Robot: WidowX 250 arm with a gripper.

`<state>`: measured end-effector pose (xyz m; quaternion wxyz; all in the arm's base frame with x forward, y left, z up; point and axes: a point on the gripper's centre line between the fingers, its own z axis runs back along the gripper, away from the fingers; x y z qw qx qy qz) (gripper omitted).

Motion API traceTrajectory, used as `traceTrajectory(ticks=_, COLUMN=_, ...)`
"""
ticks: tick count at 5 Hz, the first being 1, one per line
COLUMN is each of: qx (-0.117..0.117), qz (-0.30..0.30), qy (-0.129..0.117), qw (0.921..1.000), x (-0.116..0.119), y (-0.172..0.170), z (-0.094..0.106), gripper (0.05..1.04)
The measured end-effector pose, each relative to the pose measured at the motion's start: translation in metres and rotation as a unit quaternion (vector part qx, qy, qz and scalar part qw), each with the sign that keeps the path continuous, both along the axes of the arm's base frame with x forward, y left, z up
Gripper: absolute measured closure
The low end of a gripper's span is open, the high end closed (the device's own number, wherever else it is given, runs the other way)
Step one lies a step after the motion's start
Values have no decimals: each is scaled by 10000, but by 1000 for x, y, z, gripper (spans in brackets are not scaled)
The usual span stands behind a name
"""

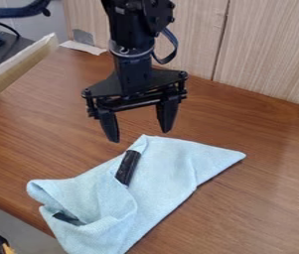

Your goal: Unfold the cloth from left to right

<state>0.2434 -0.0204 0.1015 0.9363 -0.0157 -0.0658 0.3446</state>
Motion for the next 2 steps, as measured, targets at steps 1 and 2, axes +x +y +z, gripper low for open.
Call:
traceTrajectory(ticks=1, qx=-2, qz=-16, qy=93, qw=10000, x=-1, y=0, z=-5, gripper=83)
traceTrajectory(ticks=2, qx=9, qz=-206, qy=378, qw=9991, x=1, y=6, z=-24, gripper=83)
